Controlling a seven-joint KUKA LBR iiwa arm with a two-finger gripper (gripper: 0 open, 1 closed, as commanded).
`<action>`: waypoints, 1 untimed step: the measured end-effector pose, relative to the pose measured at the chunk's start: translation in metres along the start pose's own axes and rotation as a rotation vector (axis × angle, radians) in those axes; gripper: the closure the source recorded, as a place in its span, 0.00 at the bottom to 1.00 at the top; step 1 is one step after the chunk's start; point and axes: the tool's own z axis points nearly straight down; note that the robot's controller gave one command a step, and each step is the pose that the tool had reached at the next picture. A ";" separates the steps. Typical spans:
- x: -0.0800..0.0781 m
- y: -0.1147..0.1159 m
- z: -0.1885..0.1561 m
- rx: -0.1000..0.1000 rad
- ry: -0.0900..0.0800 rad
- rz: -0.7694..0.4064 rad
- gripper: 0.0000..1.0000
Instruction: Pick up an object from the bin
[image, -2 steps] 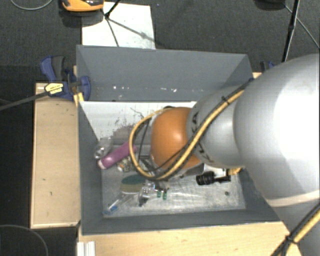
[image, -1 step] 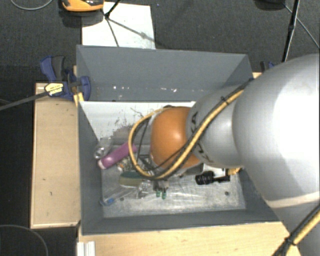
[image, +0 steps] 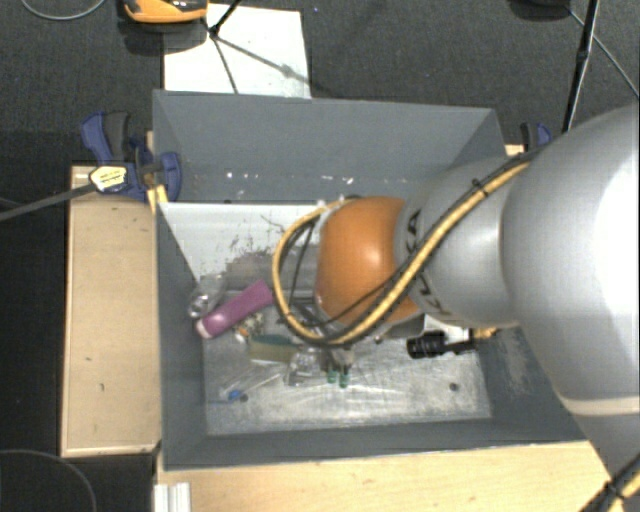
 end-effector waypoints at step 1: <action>-0.014 -0.027 -0.014 0.002 0.000 0.440 1.00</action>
Offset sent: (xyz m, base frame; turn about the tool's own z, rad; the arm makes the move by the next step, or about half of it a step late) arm 0.0069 -0.0279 0.0135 0.4380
